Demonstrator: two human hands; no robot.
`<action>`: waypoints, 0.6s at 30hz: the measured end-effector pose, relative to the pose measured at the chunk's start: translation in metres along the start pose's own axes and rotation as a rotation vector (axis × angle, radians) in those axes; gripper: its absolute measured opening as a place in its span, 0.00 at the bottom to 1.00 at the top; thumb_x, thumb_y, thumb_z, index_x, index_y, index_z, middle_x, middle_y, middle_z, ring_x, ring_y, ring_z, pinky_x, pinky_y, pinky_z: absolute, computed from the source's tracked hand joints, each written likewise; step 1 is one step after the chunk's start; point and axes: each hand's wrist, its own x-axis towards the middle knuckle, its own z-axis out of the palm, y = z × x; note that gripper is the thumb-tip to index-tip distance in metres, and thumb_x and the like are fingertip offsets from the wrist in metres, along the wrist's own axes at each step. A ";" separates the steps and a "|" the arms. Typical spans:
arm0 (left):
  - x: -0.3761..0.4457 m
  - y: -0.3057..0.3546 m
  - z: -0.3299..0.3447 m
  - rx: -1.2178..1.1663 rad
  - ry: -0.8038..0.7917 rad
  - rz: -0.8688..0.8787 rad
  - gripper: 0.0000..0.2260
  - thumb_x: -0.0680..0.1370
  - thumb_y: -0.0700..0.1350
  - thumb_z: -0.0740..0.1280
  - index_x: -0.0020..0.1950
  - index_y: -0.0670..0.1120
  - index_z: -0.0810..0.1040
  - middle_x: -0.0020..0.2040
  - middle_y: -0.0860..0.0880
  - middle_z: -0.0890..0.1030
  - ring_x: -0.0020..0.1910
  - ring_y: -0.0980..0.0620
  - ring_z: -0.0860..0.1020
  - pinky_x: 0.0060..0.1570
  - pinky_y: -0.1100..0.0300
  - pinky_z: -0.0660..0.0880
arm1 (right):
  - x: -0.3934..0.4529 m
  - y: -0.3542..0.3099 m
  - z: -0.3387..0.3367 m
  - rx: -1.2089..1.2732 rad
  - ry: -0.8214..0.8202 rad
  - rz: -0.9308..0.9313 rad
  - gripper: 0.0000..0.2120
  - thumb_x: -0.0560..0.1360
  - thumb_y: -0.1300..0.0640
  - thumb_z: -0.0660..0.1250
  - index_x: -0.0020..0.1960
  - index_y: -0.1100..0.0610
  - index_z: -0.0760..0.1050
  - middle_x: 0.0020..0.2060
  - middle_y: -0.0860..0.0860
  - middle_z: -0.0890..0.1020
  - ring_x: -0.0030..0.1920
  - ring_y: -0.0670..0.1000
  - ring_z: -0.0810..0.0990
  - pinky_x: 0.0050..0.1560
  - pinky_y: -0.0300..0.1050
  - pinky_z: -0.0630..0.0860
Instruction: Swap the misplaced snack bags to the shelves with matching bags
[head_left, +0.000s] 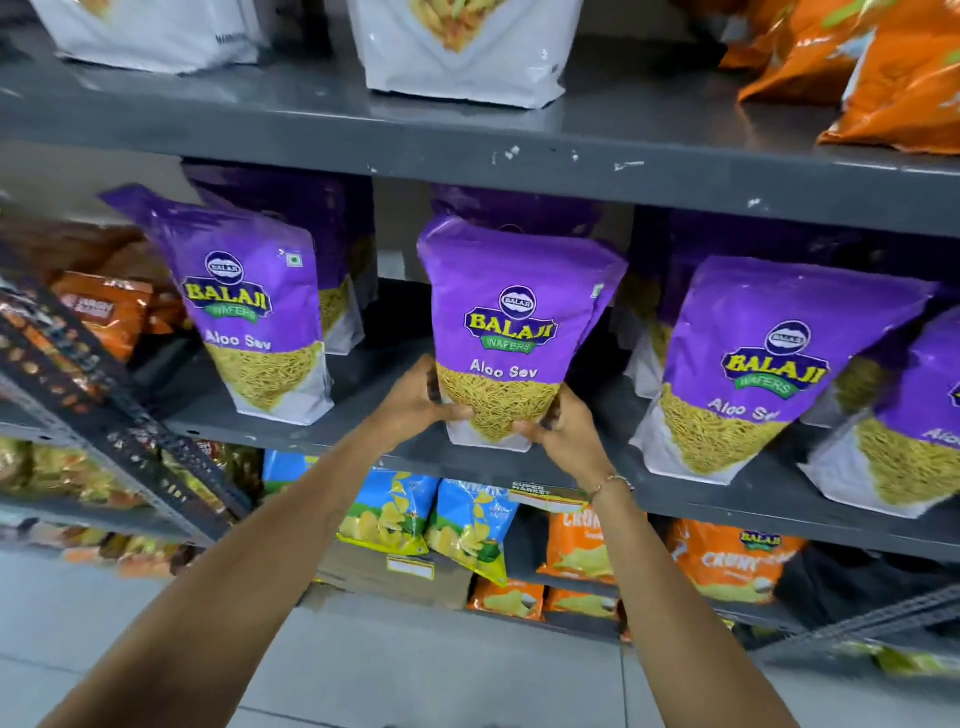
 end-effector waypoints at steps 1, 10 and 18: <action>0.000 -0.001 -0.001 0.000 0.000 -0.005 0.38 0.59 0.44 0.79 0.65 0.44 0.67 0.62 0.42 0.79 0.61 0.47 0.78 0.59 0.47 0.76 | 0.000 -0.001 0.001 -0.006 0.000 0.001 0.24 0.66 0.63 0.76 0.55 0.45 0.71 0.50 0.45 0.81 0.55 0.50 0.81 0.59 0.52 0.77; 0.001 -0.006 -0.006 -0.016 -0.027 -0.050 0.34 0.62 0.47 0.79 0.63 0.46 0.68 0.62 0.47 0.79 0.61 0.51 0.78 0.63 0.46 0.74 | -0.002 0.002 0.009 -0.060 -0.013 0.051 0.26 0.69 0.58 0.73 0.64 0.49 0.67 0.58 0.50 0.79 0.61 0.51 0.77 0.65 0.57 0.73; -0.017 0.002 -0.007 0.072 0.101 -0.026 0.38 0.68 0.61 0.71 0.72 0.49 0.60 0.71 0.49 0.70 0.70 0.51 0.69 0.71 0.48 0.65 | -0.045 -0.024 0.015 -0.187 0.313 0.092 0.21 0.77 0.50 0.63 0.67 0.57 0.66 0.60 0.50 0.77 0.62 0.48 0.75 0.52 0.25 0.69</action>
